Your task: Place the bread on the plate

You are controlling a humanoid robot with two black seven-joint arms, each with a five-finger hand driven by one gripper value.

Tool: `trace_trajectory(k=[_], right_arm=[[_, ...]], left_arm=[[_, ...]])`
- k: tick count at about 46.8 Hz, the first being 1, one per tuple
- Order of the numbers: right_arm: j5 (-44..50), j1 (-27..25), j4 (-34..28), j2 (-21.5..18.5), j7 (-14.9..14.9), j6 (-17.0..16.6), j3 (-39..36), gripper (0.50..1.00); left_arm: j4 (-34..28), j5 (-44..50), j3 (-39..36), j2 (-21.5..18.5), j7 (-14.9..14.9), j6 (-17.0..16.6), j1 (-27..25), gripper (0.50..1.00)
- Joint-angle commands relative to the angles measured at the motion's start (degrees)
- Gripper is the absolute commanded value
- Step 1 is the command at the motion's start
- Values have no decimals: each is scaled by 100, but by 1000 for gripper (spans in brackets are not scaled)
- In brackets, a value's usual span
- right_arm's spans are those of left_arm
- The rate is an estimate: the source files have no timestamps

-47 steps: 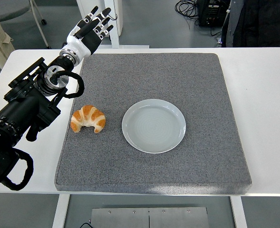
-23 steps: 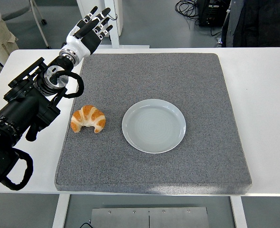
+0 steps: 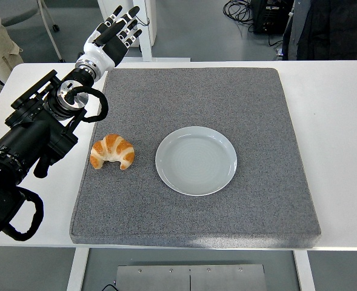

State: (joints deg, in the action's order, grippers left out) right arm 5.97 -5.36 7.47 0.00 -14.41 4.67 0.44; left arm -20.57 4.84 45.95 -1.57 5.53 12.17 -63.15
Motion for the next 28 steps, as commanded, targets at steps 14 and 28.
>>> trace_trajectory(k=[14,28], right_arm=[[1,0,0,0,0,-1,0,1000],[1,0,0,0,0,-1,0,1000]], left_arm=[[-35,-97,-121,-62,1,-267,-162,1000],[-1045,-115,-543,-686,-25,-303,-118,1000]])
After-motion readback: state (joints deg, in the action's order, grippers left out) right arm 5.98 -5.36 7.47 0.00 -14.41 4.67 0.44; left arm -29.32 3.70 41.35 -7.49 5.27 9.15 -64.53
